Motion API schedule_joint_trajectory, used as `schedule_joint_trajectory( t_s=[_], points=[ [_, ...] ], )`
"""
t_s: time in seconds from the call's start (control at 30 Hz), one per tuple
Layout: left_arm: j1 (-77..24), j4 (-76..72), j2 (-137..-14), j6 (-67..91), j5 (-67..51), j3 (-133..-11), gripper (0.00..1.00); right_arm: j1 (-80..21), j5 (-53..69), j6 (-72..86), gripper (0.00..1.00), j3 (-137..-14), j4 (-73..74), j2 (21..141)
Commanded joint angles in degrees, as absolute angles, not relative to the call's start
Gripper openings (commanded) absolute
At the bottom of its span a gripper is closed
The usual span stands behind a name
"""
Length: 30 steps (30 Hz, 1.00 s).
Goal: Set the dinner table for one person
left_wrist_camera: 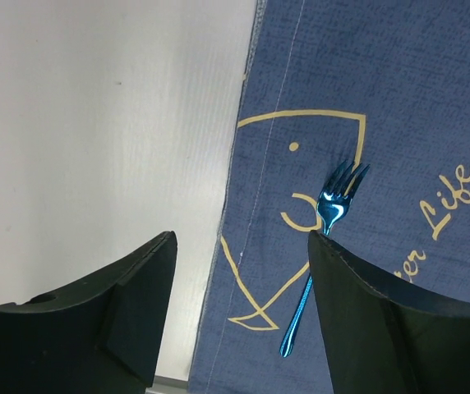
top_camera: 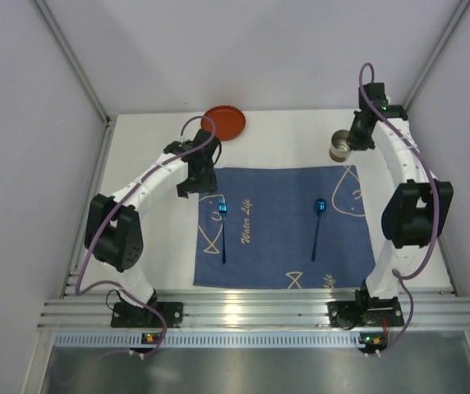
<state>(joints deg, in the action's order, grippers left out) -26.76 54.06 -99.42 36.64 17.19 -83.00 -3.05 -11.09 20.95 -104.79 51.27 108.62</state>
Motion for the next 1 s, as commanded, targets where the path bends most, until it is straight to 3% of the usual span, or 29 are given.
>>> schedule_joint_trajectory(
  t_s=[0.0,0.4,0.47,0.57,0.6,0.63,0.73,0.97],
  points=[
    [-26.5,54.0,-100.6,36.0,16.9,-86.6,0.70,-4.7,-9.2,19.8,0.00,-97.2,52.5,105.6],
    [-26.2,54.2,-105.2,35.4,15.5,-94.6,0.71,-4.4,-5.5,21.4,0.00,-82.6,42.8,102.6],
    [-25.9,54.8,-106.7,35.5,15.5,-96.7,0.71,-4.4,-5.6,21.4,0.15,-82.1,42.4,101.7],
    [-25.5,55.4,-108.5,35.7,15.2,-100.5,0.71,-4.4,-7.4,21.3,0.23,-81.7,42.2,99.7],
    [-25.3,55.6,-109.0,35.7,15.0,-102.3,0.71,-4.5,-7.4,21.4,0.33,-81.7,42.3,98.9],
    [-25.2,55.8,-109.8,35.7,14.9,-103.1,0.71,-4.4,-7.4,21.5,0.57,-81.8,42.4,98.5],
    [-24.8,55.5,-111.0,35.2,15.6,-105.6,0.71,-4.4,-8.7,21.9,0.83,-82.3,43.6,96.4],
    [-21.0,52.3,-115.5,34.5,13.0,-110.5,0.73,-4.4,-12.2,21.7,0.87,-84.3,49.2,88.1]
  ],
)
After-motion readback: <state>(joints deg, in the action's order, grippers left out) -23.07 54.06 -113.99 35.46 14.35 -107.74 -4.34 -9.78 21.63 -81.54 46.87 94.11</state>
